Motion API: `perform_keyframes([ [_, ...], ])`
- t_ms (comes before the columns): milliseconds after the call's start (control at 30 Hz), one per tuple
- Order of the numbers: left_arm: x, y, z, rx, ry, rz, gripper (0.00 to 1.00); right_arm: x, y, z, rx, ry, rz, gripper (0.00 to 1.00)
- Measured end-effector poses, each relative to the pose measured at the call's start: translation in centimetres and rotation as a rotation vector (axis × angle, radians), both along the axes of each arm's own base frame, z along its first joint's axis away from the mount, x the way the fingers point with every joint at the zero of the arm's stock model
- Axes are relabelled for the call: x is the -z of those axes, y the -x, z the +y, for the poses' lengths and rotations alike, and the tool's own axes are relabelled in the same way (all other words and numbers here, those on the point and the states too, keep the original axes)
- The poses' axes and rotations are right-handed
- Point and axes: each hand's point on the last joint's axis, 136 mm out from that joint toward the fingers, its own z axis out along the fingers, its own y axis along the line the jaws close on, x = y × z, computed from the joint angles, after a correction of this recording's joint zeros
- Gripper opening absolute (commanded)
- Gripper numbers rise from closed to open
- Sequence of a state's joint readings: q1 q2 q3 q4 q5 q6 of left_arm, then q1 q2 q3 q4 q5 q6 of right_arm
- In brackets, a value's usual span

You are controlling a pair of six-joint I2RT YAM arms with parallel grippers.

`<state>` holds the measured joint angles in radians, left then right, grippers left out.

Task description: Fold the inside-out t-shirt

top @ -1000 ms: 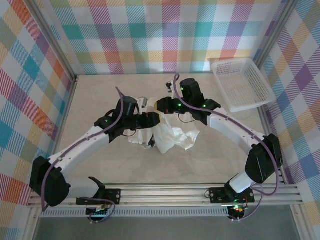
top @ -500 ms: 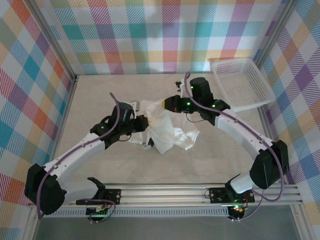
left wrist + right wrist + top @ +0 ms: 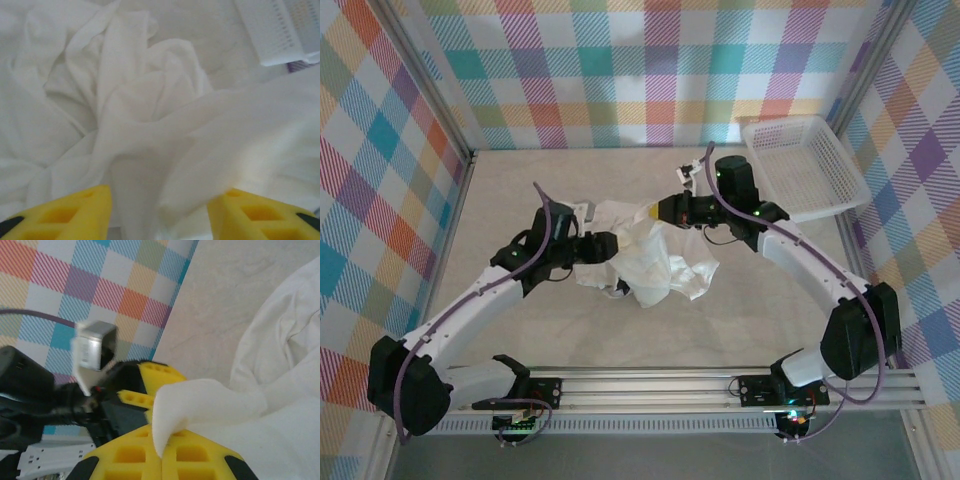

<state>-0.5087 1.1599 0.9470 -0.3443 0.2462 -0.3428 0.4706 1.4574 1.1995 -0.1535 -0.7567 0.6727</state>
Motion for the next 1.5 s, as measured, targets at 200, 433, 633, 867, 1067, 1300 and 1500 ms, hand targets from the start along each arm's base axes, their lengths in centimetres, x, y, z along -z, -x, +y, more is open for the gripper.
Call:
perform_keyframes([
  [200,-7.0,0.2,-3.5,0.218,-0.068,-0.234,0.63,-0.9,0.4,1.0,-0.068,-0.023,0.006,0.02],
  [433,-4.7,-1.5,-4.8,0.23,-0.273,-0.281,0.7,-1.5,1.1,1.5,-0.102,-0.03,0.003,0.03],
  [633,-4.6,-3.5,-2.3,0.088,-0.401,-0.335,0.08,-1.4,1.3,1.4,-0.112,-0.028,0.008,0.03],
  [867,-6.7,-3.4,-3.2,0.133,-0.271,-0.291,0.0,0.1,1.1,0.9,-0.081,0.048,-0.001,0.4],
  [1067,-9.8,-2.7,-4.3,0.188,-0.002,-0.189,0.0,5.3,-0.2,-1.7,0.0,0.284,-0.1,0.53],
  [1300,-9.0,-1.2,-5.3,0.234,0.078,-0.093,0.0,6.0,4.0,-4.4,0.049,0.385,-0.42,0.63],
  [1500,-8.6,-1.2,-5.4,0.222,0.094,-0.06,0.0,3.5,6.1,0.3,0.071,0.386,-0.767,0.7],
])
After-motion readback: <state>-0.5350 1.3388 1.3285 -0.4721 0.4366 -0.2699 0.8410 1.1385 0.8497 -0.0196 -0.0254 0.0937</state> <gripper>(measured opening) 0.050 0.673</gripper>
